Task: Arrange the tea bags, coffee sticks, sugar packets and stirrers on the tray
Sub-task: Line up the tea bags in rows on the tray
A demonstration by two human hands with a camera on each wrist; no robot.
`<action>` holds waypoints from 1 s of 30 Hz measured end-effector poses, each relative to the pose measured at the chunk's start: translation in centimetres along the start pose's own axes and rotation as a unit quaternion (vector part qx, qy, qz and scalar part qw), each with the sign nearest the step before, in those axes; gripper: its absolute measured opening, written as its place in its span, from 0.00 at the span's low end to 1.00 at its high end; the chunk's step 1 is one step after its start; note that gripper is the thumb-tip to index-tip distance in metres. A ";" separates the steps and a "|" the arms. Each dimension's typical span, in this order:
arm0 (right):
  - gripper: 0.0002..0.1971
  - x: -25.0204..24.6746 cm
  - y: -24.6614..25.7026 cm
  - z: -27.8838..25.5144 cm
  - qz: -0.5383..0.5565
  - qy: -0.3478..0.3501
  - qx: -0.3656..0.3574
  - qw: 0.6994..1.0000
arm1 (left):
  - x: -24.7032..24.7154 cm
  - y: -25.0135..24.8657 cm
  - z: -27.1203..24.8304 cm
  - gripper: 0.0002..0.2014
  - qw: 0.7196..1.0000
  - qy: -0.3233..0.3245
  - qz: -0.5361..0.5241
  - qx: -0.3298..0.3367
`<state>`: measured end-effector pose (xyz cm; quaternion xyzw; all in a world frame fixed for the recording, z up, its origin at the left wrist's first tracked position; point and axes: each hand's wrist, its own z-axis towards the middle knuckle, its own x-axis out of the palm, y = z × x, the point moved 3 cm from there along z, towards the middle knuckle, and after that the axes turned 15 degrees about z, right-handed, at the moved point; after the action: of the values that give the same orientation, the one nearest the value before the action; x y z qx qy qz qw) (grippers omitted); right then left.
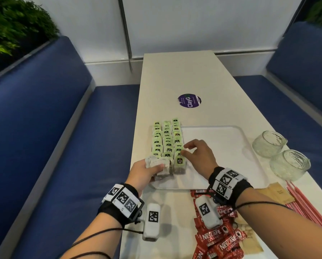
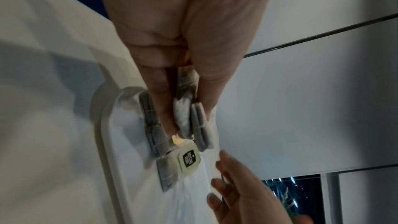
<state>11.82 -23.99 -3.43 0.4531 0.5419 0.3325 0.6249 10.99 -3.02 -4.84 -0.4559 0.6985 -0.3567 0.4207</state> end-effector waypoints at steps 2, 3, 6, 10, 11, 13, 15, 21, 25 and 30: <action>0.09 0.3 1.1 -0.3 0.070 0.034 -0.002 0.997 | 0.5 -0.4 0.0 0.07 1.000 0.000 0.000 0.006; 0.09 0.7 1.5 -0.4 0.087 0.070 0.005 0.994 | 0.7 -0.7 0.0 0.08 1.000 0.001 0.000 0.008; 0.06 1.5 2.0 -1.0 0.059 0.144 0.006 0.988 | 1.1 -1.1 -0.2 0.10 1.000 0.018 0.014 0.014; 0.06 1.0 1.9 -1.4 0.050 0.107 0.007 0.993 | 0.0 -1.7 -0.6 0.04 0.992 -0.049 0.106 0.039; 0.07 0.8 1.9 -1.4 0.043 0.095 0.008 0.994 | -0.4 -2.1 -0.7 0.04 0.979 -0.080 0.176 0.059; 0.08 0.7 2.1 -1.6 0.027 0.080 0.007 0.996 | -0.5 -3.1 -1.3 0.10 0.944 -0.124 0.294 0.089; 0.08 0.8 2.6 -1.8 0.024 0.071 0.006 0.997 | 0.1 -3.9 -1.9 0.12 0.939 -0.128 0.296 0.116; 0.08 1.7 4.3 -2.7 0.071 0.063 0.005 0.996 | 2.4 -5.1 -2.7 0.20 0.920 -0.105 0.343 0.154; 0.05 1.7 4.7 -3.2 0.125 0.093 0.031 0.987 | 2.0 -5.1 -2.9 0.16 0.923 -0.105 0.334 0.156; 0.03 1.1 4.1 -3.4 0.017 0.131 -0.012 0.991 | 1.4 -4.3 -2.7 0.13 0.930 -0.039 0.334 0.149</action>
<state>9.03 -20.83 -0.03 0.4075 0.6070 0.4060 0.5484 9.62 -5.45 -0.34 -0.1422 0.7325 -0.2777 0.6051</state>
